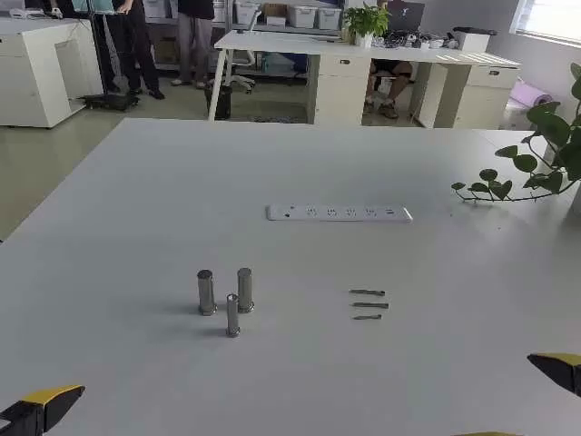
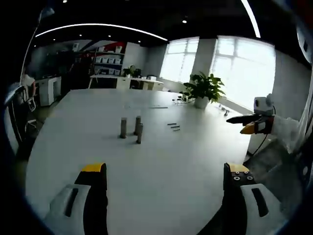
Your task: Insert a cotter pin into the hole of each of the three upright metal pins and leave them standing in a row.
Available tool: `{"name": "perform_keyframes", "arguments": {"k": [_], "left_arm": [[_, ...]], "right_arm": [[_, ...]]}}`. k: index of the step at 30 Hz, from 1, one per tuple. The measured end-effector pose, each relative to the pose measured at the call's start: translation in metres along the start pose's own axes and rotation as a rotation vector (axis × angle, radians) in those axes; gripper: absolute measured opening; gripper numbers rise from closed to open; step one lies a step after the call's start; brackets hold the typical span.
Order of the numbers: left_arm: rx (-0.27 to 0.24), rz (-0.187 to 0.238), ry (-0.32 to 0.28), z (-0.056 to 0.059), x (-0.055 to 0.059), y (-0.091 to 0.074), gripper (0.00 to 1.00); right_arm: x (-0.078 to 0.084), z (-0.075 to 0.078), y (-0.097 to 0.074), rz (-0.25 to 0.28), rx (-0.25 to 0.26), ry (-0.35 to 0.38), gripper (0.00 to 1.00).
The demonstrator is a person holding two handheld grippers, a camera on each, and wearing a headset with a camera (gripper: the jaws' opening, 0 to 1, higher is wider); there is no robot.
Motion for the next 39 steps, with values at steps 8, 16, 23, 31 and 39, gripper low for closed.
{"name": "perform_keyframes", "arguments": {"k": [8,16,23,31,39], "left_arm": [[-0.002,-0.007,0.006,-0.0027,-0.0023,-0.001,0.99],[0.003,-0.023,0.01,-0.0016,-0.0022,0.0021,0.99],[0.008,-0.033,0.004,-0.0003,0.0015,0.0035,0.99],[0.014,-0.053,0.005,0.0007,0.0042,0.0053,0.99],[0.017,-0.055,0.005,-0.0027,0.0032,0.0074,0.99]], "right_arm": [[-0.0004,0.0024,0.0006,-0.007,0.0,0.008,0.91],[0.0006,0.005,0.0013,-0.019,0.001,0.023,0.92],[0.0007,0.0056,0.0021,-0.023,0.002,0.022,0.92],[0.0038,0.0044,0.0043,-0.032,0.002,0.02,0.91],[0.0056,0.0068,0.0049,-0.035,0.008,0.028,0.91]]}}
Point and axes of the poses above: the centre of the closed fingertips' face, and the gripper's own axes: y roughly forward along the fingers, z roughly to its right, x roughly out of its underside, the point moved 8 cm from there along -y, roughly backward along the fingers, and after that the axes turned 9 degrees about x, right-handed, at the moved point
